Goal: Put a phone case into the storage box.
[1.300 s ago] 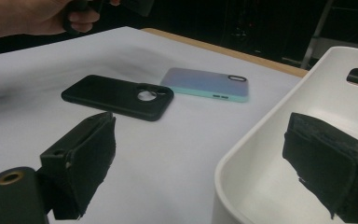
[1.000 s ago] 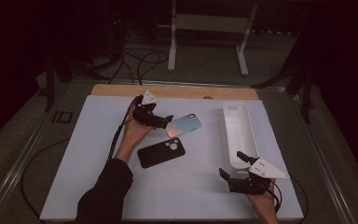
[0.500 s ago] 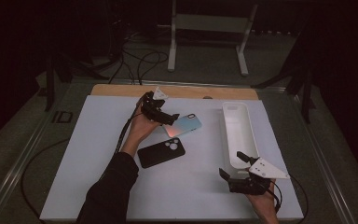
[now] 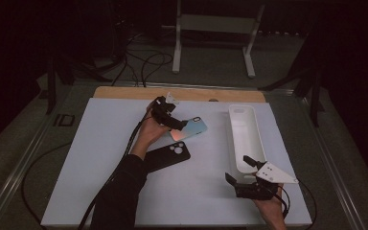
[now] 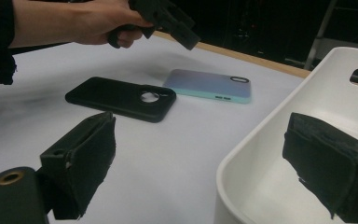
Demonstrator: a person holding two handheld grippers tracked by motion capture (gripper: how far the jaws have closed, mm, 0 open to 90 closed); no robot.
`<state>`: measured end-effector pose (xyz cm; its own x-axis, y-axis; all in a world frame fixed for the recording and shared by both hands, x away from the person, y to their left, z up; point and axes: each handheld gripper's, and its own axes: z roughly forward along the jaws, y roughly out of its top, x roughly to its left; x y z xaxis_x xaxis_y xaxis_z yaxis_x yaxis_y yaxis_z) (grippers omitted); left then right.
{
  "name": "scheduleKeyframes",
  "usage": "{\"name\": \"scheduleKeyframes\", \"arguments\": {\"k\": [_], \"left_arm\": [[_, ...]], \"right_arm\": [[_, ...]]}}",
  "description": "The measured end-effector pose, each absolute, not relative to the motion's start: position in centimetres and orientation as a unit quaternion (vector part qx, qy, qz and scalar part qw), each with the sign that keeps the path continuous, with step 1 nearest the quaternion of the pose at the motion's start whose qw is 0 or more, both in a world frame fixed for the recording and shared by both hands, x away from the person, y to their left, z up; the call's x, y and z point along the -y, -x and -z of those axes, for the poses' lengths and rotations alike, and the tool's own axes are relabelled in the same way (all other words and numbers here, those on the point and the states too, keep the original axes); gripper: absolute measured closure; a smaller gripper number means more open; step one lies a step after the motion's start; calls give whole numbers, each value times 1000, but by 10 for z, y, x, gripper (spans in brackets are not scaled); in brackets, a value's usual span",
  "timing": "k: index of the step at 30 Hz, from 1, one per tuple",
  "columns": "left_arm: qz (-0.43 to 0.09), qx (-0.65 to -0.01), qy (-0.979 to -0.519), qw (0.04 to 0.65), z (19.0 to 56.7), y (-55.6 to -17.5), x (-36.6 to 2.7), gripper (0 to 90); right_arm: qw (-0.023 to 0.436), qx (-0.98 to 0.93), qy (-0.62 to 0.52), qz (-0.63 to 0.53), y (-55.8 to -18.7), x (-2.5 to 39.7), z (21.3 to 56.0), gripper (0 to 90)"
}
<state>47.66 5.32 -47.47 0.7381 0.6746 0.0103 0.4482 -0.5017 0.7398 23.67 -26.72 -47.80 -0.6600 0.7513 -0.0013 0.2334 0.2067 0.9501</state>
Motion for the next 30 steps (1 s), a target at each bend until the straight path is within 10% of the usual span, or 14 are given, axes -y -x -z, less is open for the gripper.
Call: {"name": "scheduleKeyframes", "arguments": {"k": [30], "left_arm": [[-106,-323,-897,282,516,-480,-28,2]], "right_arm": [[241,-738,-333,-535,-237,267,478,96]]}}
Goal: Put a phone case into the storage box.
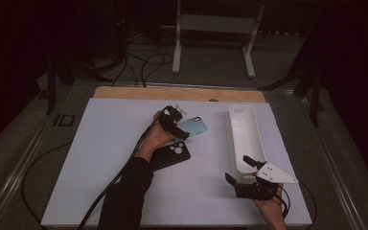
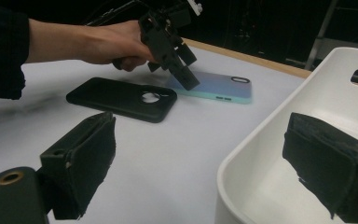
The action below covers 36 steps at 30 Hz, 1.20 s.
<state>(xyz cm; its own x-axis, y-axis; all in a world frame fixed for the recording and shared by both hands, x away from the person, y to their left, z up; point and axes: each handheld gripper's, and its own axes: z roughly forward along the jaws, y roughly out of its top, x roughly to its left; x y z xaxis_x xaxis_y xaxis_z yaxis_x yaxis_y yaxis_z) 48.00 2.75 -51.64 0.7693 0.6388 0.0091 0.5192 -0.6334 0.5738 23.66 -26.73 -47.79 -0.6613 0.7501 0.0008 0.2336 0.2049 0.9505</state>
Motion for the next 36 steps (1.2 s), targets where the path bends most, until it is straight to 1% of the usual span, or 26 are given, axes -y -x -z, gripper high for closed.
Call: {"name": "scheduleKeyframes", "arguments": {"k": [4,11,20,22,27,33,36], "left_arm": [[-97,-319,-902,274,520,-480,-26,21],[-86,-313,-907,270,519,-478,-25,112],[-75,-315,-911,255,517,-478,-27,133],[-74,-316,-912,251,516,-478,-28,152],[-78,-328,-911,239,514,-478,-28,165],[-92,-348,-901,241,511,-479,-35,169],[-89,-351,-899,245,509,-480,-39,170]], "right_arm": [[241,-738,-334,-535,-237,267,478,96],[242,-737,-335,-535,-237,268,478,96],[242,-736,-337,-535,-236,268,477,96],[242,-736,-338,-535,-236,268,477,96],[242,-737,-336,-534,-236,268,478,96],[242,-738,-336,-533,-237,268,478,97],[242,-738,-336,-533,-237,268,478,96]]}}
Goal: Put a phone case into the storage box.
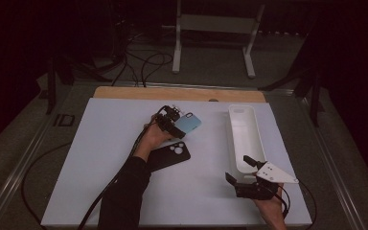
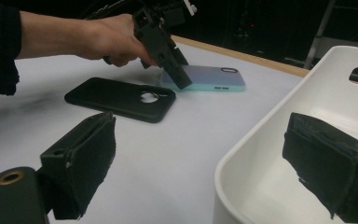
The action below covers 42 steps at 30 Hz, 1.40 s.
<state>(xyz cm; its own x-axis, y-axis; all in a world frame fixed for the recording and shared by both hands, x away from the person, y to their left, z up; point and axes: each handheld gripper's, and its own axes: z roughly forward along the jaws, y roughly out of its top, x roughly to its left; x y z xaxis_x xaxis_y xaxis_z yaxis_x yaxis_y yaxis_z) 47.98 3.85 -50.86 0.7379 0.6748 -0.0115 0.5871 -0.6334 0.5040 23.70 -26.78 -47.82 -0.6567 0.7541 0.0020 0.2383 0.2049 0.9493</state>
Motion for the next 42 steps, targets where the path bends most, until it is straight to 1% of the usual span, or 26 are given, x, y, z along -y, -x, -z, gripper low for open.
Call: {"name": "scheduleKeyframes", "arguments": {"k": [12,19,26,31,33,34,42], "left_arm": [[-109,-346,-887,287,481,-470,-47,172],[-125,-338,-877,319,457,-456,-56,171],[-143,-324,-872,339,439,-438,-65,171],[-161,-317,-865,353,428,-417,-81,171],[-161,-317,-865,353,428,-417,-81,171],[-165,-318,-860,363,425,-407,-88,171],[-180,-305,-853,383,417,-374,-100,170]], "right_arm": [[242,-736,-338,-534,-237,268,477,96],[239,-732,-341,-540,-238,267,474,96],[237,-727,-348,-542,-241,268,470,96],[222,-728,-355,-543,-246,268,466,96],[217,-730,-355,-543,-248,266,465,96],[217,-730,-355,-543,-248,266,465,96],[208,-737,-347,-541,-258,248,455,96]]}}
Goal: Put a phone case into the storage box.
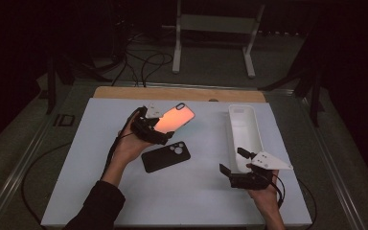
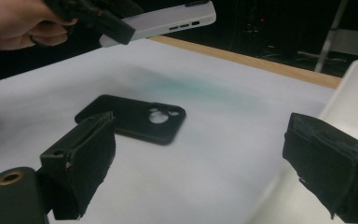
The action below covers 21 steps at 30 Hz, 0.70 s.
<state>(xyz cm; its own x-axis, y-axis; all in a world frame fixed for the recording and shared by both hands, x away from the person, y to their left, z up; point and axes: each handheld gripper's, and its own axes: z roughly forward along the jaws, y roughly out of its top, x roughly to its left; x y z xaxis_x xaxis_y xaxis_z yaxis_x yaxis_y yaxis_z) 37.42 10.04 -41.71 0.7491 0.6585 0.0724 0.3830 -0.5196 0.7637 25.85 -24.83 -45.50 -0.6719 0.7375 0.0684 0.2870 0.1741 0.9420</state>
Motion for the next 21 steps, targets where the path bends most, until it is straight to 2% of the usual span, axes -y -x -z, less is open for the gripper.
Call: {"name": "scheduleKeyframes", "arguments": {"k": [21], "left_arm": [[-212,-267,-845,413,415,-316,-96,170]], "right_arm": [[145,-746,-349,-549,-299,220,426,96]]}}
